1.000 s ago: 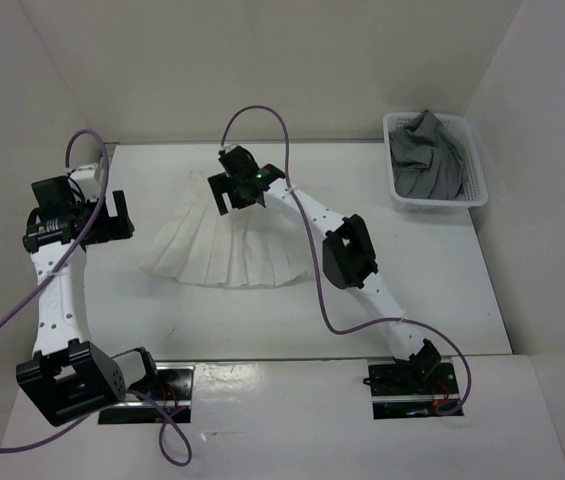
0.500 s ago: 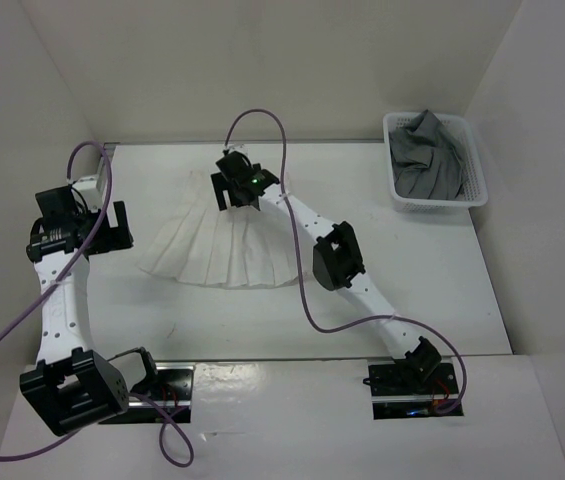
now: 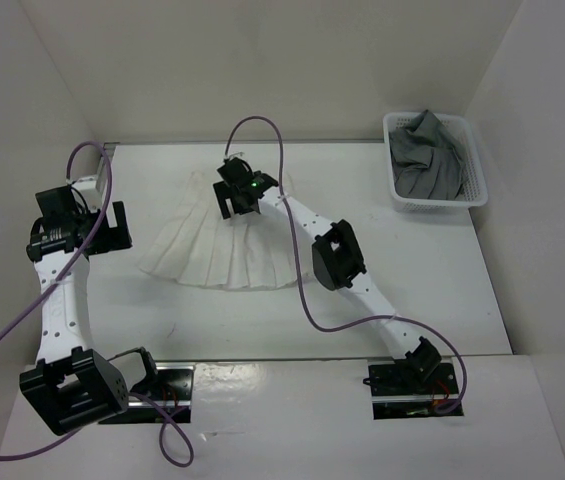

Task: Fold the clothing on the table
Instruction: Flatten the skirt out

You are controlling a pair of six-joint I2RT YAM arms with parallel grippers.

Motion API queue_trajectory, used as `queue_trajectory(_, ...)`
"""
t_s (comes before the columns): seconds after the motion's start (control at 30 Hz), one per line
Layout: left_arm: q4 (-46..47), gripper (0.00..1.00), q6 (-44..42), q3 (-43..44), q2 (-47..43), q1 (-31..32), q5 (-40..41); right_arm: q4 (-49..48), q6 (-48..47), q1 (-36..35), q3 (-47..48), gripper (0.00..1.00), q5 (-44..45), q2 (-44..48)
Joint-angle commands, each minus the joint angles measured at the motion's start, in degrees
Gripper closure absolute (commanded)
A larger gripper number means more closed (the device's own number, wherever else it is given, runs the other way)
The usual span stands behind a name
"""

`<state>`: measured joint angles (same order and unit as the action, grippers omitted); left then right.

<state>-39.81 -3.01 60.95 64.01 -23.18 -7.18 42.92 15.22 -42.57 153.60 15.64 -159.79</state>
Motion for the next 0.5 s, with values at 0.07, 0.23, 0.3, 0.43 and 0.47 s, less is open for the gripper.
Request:
queue_trajectory(0.07,1.0,0.0,-0.5,-0.6,-0.6,-0.4,1.0,2.4,0.2,1.7,-16.3,0.02,-3.2,8.8)
queue_trajectory(0.23,1.5,0.0,-0.5,-0.6,-0.6,-0.4,0.5,-6.2,0.2,2.2,-32.8,0.02,-1.8,19.9)
queue_trajectory(0.3,1.5,0.0,-0.5,-0.6,0.0,-0.4,0.0,-7.7,-0.4,2.2,-38.7,0.02,0.2,22.0)
queue_trajectory(0.43,1.5,0.0,-0.5,-0.6,0.6,-0.4,-0.6,-10.0,-0.4,2.2,-46.6,0.02,1.4,26.7)
queue_trajectory(0.47,1.5,0.0,-0.5,-0.6,1.2,-0.4,-0.6,-10.6,-0.4,2.2,-47.9,0.02,1.4,27.5)
